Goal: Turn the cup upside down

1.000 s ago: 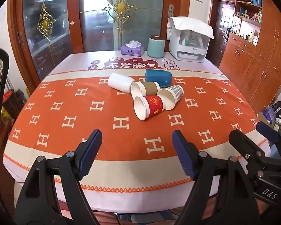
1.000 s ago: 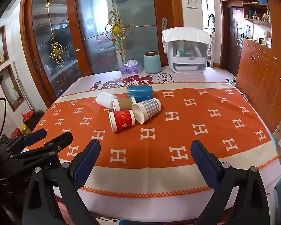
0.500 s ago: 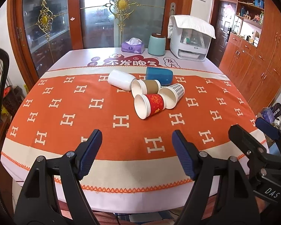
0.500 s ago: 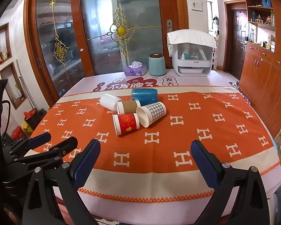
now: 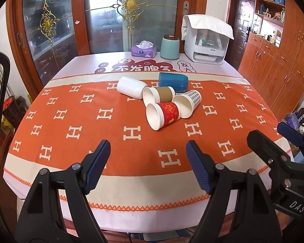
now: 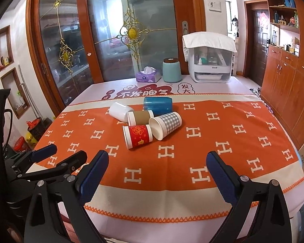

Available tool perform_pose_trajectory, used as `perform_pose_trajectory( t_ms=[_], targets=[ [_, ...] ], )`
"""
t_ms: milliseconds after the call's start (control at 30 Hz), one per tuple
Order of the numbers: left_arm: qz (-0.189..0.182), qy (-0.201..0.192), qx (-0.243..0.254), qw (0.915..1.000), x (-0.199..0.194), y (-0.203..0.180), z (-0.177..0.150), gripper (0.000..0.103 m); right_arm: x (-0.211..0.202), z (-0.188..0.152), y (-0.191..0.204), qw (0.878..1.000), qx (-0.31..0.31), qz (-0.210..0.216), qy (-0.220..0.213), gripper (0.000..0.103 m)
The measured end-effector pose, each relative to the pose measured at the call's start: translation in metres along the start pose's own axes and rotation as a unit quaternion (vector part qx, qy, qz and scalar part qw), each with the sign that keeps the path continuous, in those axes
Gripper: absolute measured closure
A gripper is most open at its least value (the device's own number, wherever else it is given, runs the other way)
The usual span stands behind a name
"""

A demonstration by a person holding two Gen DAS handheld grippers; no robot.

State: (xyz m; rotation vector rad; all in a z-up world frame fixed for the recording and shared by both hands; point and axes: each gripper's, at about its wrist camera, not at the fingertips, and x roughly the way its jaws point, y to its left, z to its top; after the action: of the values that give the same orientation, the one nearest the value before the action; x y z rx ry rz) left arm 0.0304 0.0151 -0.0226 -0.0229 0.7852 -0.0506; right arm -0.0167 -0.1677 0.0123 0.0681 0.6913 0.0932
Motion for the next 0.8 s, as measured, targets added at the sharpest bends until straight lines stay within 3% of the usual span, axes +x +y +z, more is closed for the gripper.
perform_pose_trajectory(
  t_ms=[800],
  targets=[
    [0.003,0.003,-0.001,1.0,0.0008,0.0037,-0.002,0.028,0.0052,0.004,0.0058,1.0,-0.004,0.01,-0.002,0.005]
  ],
)
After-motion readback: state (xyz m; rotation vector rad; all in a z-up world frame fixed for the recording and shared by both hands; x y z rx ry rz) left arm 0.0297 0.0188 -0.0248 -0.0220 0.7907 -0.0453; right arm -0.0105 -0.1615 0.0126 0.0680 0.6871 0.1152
